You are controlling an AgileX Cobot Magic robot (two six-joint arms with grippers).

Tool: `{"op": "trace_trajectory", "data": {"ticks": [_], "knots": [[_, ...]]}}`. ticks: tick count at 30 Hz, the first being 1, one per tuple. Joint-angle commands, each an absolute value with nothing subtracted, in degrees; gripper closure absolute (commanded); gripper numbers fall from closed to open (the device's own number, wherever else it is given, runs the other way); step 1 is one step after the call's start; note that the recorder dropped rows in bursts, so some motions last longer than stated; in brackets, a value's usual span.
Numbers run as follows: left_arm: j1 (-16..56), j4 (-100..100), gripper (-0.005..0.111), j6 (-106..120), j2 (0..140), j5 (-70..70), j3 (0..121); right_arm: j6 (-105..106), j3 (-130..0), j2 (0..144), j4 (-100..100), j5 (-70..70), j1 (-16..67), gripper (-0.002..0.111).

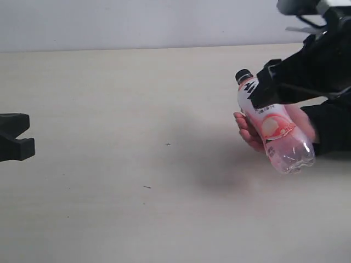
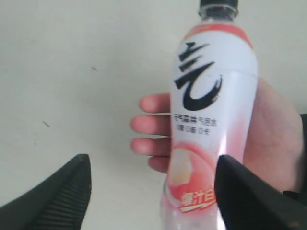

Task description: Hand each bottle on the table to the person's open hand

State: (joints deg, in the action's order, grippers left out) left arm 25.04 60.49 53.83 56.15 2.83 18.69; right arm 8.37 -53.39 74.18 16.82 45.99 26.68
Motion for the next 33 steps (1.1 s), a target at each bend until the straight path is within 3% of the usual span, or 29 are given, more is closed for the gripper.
{"op": "trace_trajectory", "data": {"ticks": [1,6,12,21,33], "knots": [[25.1,60.7,0.107,53.6,55.8,3.3,18.5,8.5,-53.9,65.3,17.7,47.2,26.6,0.065],[25.1,60.7,0.107,53.6,55.8,3.3,18.5,8.9,-52.7,56.5,18.1,47.0,26.6,0.109],[25.1,60.7,0.107,53.6,55.8,3.3,18.5,9.7,-46.2,44.8,18.4,41.6,26.6,0.108],[25.1,60.7,0.107,53.6,55.8,3.3,18.5,16.2,-29.4,28.2,24.5,15.1,26.6,0.108],[25.1,60.7,0.107,53.6,55.8,3.3,18.5,16.3,-27.1,25.4,24.1,14.8,26.6,0.108]]}}
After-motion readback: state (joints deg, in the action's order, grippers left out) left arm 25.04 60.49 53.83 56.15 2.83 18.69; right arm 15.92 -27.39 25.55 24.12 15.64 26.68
